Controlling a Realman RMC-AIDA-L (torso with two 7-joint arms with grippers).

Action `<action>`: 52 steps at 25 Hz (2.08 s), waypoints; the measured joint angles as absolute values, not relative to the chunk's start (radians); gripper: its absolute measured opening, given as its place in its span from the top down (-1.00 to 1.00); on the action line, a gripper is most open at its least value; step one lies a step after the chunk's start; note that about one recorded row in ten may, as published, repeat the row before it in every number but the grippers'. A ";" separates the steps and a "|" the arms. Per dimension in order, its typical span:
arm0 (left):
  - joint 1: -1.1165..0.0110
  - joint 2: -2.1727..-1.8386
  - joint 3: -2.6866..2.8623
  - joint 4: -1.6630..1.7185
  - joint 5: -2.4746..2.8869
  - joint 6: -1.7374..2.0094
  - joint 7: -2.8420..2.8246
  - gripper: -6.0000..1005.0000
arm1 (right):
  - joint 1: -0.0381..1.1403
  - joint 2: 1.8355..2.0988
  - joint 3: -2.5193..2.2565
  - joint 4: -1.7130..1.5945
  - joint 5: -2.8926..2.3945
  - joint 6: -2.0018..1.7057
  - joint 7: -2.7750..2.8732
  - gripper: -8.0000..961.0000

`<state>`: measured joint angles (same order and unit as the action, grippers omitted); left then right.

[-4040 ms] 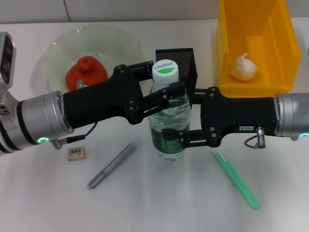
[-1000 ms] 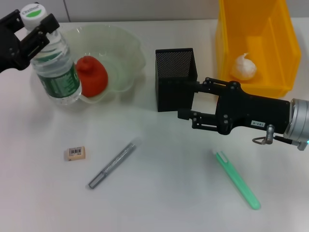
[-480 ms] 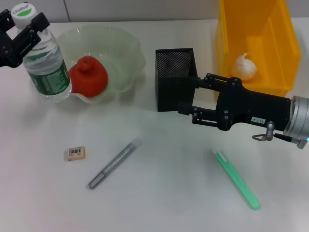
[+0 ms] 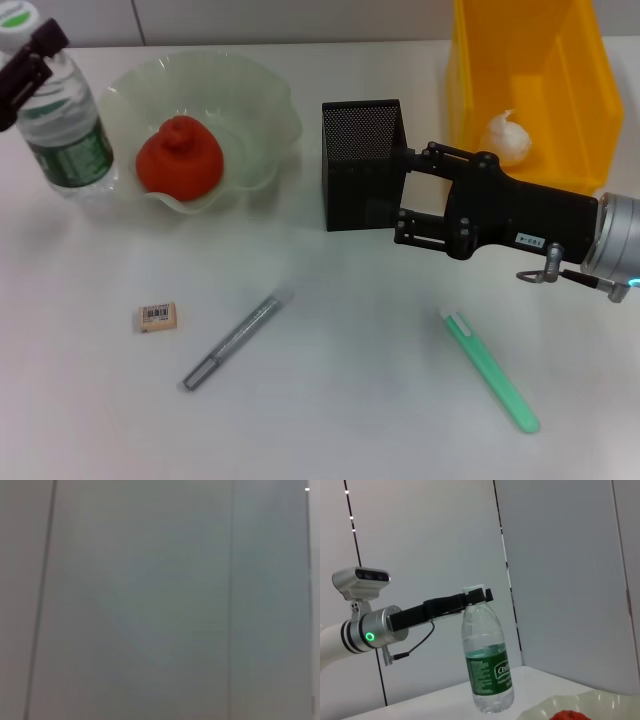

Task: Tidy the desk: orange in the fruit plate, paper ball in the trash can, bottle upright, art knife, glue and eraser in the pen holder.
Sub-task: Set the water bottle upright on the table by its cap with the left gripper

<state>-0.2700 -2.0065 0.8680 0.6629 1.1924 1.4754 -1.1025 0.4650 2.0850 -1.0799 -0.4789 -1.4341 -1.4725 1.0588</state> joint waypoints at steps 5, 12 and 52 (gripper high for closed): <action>-0.268 -2.006 0.847 0.664 1.193 1.436 -1.104 0.08 | 0.472 2.085 -1.084 -0.475 -1.434 -1.472 1.058 -0.53; -0.264 -2.010 0.847 0.659 1.205 1.388 -1.103 0.07 | 0.476 2.085 -1.088 -0.472 -1.434 -1.471 1.058 -0.53; -0.258 -2.054 0.847 0.638 1.215 1.341 -1.038 0.06 | 0.489 2.088 -1.094 -0.466 -1.434 -1.491 1.058 -0.53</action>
